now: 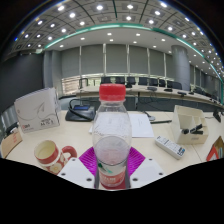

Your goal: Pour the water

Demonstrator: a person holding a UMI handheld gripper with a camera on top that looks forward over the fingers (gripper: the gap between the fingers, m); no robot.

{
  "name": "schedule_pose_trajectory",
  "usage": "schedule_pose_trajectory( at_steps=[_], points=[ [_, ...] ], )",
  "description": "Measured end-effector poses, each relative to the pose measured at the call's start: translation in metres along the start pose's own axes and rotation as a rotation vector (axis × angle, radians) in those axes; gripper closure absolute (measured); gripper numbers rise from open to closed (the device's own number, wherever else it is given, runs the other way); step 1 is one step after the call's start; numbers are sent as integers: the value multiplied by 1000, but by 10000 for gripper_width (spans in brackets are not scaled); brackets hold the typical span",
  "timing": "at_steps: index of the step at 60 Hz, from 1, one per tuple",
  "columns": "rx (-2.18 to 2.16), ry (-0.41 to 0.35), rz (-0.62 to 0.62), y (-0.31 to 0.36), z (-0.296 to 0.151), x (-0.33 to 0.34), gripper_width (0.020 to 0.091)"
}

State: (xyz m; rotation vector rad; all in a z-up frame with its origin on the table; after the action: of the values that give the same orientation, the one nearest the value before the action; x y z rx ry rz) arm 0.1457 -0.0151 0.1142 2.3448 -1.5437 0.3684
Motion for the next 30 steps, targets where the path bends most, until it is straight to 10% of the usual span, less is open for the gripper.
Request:
schedule_pose_trajectory(
  at_steps=[13, 19, 30],
  points=[
    [-21, -18, -7, -4, 5, 4, 546],
    [-69, 46, 8, -2, 6, 11, 247],
    [-54, 132, 92, 19, -5, 57, 246]
  ],
)
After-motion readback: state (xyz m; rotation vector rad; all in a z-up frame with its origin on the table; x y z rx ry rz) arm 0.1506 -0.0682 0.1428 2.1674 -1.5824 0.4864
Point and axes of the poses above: the point between the fingertips, and its own axes, seen from behind it with the camera up: y to the left, z down, x backward, against the way the camera looks, the point moved 10 cm from there along x, backward, against the way the camera looks, and after that the axes turned 12 degrees about -z, right-handed, at the moved point
